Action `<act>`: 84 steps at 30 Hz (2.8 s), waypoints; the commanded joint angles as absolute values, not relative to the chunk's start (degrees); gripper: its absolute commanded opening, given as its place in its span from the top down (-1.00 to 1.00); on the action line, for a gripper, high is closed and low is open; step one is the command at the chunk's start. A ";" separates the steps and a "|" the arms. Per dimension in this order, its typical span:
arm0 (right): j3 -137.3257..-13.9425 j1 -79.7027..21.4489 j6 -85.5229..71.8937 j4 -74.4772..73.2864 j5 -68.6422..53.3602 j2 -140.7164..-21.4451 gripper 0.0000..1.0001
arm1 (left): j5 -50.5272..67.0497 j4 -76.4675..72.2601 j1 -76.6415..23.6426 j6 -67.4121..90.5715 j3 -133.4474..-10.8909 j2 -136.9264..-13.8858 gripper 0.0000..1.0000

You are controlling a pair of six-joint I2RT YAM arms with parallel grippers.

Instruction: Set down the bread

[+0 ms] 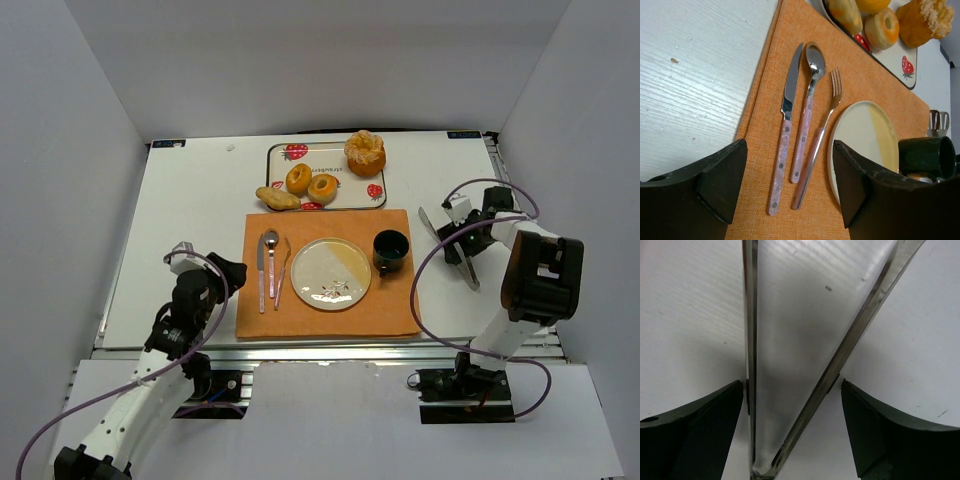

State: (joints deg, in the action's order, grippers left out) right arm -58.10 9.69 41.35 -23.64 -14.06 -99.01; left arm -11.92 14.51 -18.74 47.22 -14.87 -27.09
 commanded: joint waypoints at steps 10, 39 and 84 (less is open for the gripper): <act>-63.36 10.10 42.72 -29.52 -15.54 -106.53 0.52 | -11.16 11.79 -18.46 45.71 -17.49 -29.26 -0.56; -107.93 -11.73 12.82 -38.82 -41.98 -111.43 0.15 | -9.77 3.82 -18.46 45.18 -26.32 -43.37 -0.56; -96.87 -13.87 -20.50 -26.23 -35.53 -120.56 -0.01 | -13.35 8.17 -18.53 48.69 -25.75 -39.90 -0.56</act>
State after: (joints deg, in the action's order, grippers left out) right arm -97.59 -13.58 -17.90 -28.76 -32.28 -120.31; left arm -12.53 7.59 -18.74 48.50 -24.91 -40.71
